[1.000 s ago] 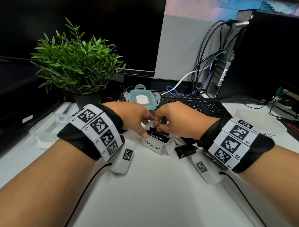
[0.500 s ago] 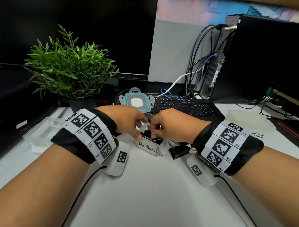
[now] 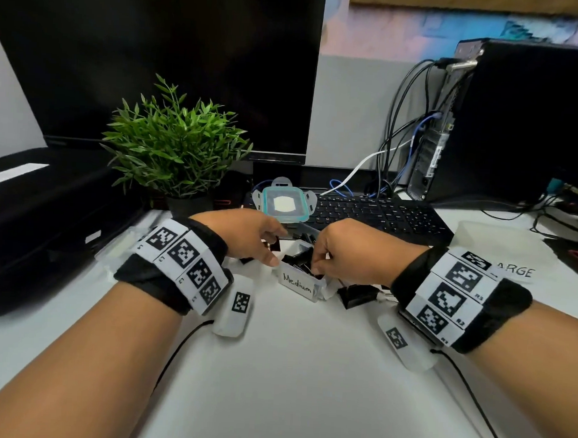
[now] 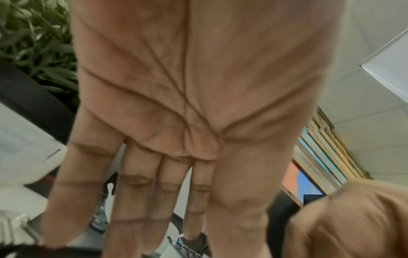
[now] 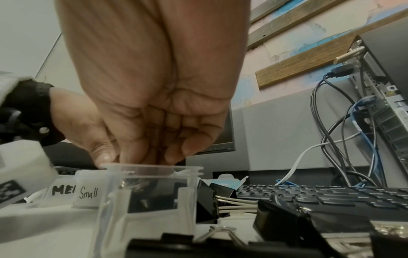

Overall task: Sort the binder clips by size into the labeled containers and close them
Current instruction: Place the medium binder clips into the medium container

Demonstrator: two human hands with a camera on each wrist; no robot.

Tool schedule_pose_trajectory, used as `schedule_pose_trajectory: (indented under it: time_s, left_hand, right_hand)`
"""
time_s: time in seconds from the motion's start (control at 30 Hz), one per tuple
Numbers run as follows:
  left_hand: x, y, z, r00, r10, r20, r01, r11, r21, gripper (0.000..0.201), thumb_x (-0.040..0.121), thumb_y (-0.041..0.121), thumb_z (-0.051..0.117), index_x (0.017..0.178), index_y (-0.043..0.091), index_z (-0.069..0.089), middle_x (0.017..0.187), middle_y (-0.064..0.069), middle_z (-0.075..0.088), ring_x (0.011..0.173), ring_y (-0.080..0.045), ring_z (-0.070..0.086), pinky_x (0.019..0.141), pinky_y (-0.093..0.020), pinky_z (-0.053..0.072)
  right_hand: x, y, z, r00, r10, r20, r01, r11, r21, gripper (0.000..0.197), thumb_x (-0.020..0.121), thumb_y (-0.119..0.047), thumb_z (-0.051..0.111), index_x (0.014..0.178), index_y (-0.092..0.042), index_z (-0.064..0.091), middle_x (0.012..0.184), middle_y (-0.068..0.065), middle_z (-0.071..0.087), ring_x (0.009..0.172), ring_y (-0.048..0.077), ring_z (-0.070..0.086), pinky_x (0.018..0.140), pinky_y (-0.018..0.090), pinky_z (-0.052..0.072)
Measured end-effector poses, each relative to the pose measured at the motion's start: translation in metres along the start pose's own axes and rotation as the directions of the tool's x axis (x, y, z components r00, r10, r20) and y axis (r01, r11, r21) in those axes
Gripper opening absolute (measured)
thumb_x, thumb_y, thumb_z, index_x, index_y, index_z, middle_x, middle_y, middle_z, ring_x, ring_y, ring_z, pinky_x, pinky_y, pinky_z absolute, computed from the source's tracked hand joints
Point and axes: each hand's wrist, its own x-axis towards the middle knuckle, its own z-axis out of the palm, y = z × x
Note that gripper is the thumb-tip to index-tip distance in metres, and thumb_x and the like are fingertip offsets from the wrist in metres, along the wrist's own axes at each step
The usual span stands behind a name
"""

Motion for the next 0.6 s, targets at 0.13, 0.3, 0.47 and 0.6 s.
schedule_pose_trajectory:
  time_s: [0.13, 0.3, 0.47, 0.6]
  left_hand:
    - [-0.011, 0.0, 0.005, 1.0, -0.017, -0.011, 0.017, 1.0, 0.025, 0.06, 0.083, 0.028, 0.069, 0.138, 0.027, 0.044, 0.134, 0.008, 0.054, 0.115, -0.01, 0.055, 0.105, -0.033, 0.039]
    - [-0.033, -0.01, -0.006, 0.991, -0.113, -0.073, 0.118, 0.991, 0.064, 0.057, 0.086, 0.025, 0.067, 0.139, 0.025, 0.044, 0.135, 0.008, 0.052, 0.117, -0.011, 0.053, 0.1, -0.025, 0.037]
    - [-0.047, -0.019, -0.017, 0.967, -0.186, -0.174, 0.205, 0.974, 0.096, 0.053, 0.087, 0.023, 0.066, 0.136, 0.023, 0.047, 0.133, 0.004, 0.054, 0.117, -0.015, 0.053, 0.102, -0.028, 0.039]
    - [-0.051, -0.026, -0.021, 0.944, -0.194, -0.266, 0.228, 0.969, 0.101, 0.046, 0.088, 0.019, 0.064, 0.132, 0.022, 0.052, 0.129, 0.004, 0.057, 0.114, -0.016, 0.056, 0.098, -0.028, 0.043]
  right_hand:
    - [0.001, 0.002, -0.002, 0.996, -0.002, -0.091, 0.007, 0.999, 0.054, 0.015, 0.089, -0.029, 0.062, 0.093, -0.018, 0.071, 0.094, -0.002, 0.068, 0.082, 0.012, 0.058, 0.076, 0.027, 0.05]
    - [-0.002, 0.003, -0.002, 0.999, -0.04, 0.014, 0.04, 0.998, 0.043, 0.027, 0.089, -0.028, 0.063, 0.115, -0.025, 0.067, 0.116, -0.009, 0.063, 0.106, 0.011, 0.056, 0.087, 0.023, 0.044]
    - [0.001, 0.0, -0.001, 0.997, -0.065, 0.029, 0.065, 0.998, -0.002, 0.023, 0.087, -0.015, 0.065, 0.107, -0.023, 0.072, 0.106, -0.008, 0.069, 0.096, 0.008, 0.061, 0.077, 0.017, 0.041]
    - [0.002, -0.002, -0.001, 0.999, -0.042, 0.001, 0.042, 0.999, -0.009, 0.019, 0.086, -0.021, 0.066, 0.104, -0.024, 0.072, 0.107, -0.006, 0.068, 0.094, 0.009, 0.058, 0.08, 0.021, 0.045]
